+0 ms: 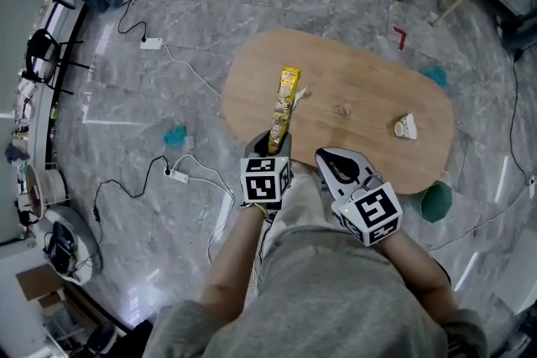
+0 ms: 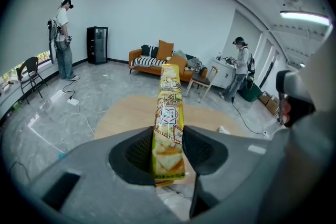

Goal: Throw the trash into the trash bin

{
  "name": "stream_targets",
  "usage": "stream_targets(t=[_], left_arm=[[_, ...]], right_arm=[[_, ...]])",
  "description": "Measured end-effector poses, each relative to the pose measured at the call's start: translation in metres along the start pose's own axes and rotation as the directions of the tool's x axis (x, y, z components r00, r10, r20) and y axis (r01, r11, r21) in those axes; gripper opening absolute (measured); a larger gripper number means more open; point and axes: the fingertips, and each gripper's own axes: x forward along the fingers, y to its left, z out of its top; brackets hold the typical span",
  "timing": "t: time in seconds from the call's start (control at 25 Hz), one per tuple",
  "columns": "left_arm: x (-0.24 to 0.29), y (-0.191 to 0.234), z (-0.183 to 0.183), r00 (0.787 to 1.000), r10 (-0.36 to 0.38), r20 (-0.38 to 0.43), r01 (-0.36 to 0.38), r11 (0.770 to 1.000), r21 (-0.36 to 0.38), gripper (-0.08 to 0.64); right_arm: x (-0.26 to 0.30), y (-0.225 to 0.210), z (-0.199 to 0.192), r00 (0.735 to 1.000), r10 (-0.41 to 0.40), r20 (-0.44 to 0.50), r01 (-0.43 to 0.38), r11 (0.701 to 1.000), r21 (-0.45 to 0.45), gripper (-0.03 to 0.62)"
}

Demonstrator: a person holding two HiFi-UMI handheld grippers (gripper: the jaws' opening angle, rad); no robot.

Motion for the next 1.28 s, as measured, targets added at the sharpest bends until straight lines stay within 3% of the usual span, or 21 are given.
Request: stream_targets(t=[0.64, 1.28], left_arm=[[-0.061, -0.039, 0.002, 0.997, -0.023, 0.067, 0.02, 0.999, 0.041, 0.16], [-0.109, -0.074, -0.013, 0.991, -0.013, 0.131, 0.007, 0.999, 0.043, 0.16]], right_arm=[[-0.049, 0.014, 0.013, 0.998, -0.015, 0.056, 0.019, 0.997, -0.079, 0.009], [-0.096, 0.034, 0.001, 0.995, 0.002, 0.095, 0.011, 0.991, -0.135, 0.009]])
